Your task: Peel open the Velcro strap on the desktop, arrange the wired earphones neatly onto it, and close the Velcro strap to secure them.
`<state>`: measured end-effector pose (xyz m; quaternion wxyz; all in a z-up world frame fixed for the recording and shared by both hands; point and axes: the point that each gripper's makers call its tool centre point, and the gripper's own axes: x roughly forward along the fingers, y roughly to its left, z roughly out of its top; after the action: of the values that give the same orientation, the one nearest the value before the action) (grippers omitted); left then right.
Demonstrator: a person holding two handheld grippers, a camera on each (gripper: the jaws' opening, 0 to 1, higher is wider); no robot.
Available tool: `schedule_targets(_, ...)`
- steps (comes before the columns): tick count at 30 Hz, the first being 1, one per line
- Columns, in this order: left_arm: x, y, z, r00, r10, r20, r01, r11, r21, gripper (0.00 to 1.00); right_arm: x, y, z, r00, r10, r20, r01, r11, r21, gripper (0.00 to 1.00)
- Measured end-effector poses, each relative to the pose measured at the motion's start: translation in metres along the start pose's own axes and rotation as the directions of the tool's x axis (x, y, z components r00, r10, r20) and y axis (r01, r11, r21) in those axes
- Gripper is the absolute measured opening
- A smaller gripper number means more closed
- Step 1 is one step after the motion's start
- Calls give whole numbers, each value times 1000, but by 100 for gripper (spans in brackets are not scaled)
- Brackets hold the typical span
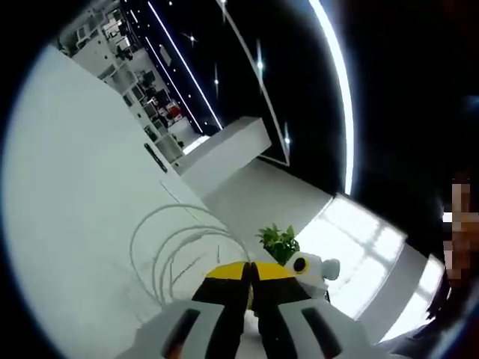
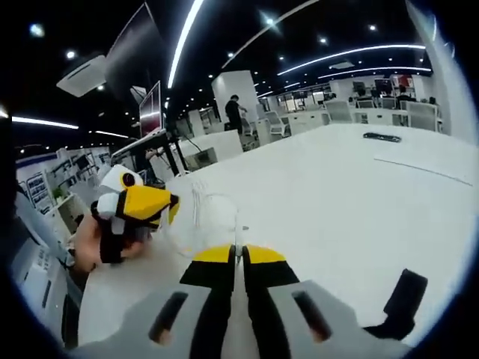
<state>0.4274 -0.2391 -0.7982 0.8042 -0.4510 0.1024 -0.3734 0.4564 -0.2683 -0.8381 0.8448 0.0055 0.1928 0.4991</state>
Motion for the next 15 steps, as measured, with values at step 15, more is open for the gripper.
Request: schedule_targets(15, 3, 5, -2, 1000, 28, 0, -28, 1000, 13, 6, -8, 29, 5, 998, 56, 3, -56, 997, -58, 7)
